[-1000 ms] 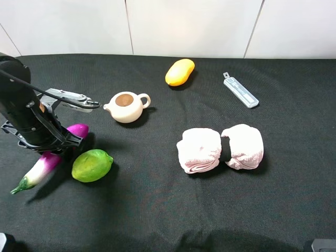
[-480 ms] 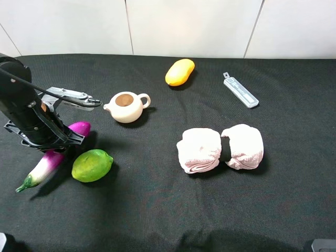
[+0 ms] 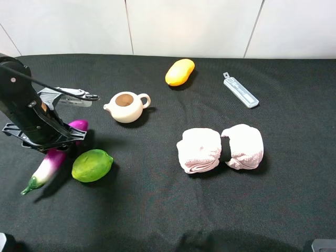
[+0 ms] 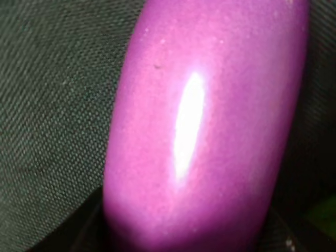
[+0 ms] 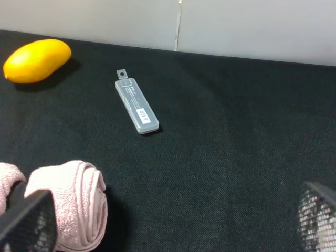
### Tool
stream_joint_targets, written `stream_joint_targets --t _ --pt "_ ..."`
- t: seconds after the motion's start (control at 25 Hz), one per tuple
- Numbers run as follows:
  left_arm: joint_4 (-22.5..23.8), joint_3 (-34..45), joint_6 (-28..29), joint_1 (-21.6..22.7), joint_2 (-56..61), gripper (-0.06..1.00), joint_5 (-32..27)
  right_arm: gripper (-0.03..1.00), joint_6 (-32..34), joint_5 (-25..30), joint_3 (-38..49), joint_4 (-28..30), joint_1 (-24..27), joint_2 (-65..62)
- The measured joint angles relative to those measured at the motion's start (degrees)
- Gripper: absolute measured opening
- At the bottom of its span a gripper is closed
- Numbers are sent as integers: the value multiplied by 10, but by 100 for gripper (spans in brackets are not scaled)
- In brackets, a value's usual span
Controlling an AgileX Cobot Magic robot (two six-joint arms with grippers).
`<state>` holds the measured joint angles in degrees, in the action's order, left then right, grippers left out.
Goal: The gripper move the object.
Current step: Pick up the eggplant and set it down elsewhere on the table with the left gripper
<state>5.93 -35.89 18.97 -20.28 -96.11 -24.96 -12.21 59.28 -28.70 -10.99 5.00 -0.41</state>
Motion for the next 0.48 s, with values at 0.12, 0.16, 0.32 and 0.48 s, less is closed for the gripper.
stream_joint_targets --t 0.12,0.16,0.32,0.48 --pt "0 0 43 0 0 56 8 69 0 0 0 0 0 0" --pt "0 0 52 0 0 56 9 69 0 0 0 0 0 0" --pt "1 0 61 0 0 56 9 69 0 0 0 0 0 0" --pt "6 0 62 0 0 56 9 69 0 0 0 0 0 0"
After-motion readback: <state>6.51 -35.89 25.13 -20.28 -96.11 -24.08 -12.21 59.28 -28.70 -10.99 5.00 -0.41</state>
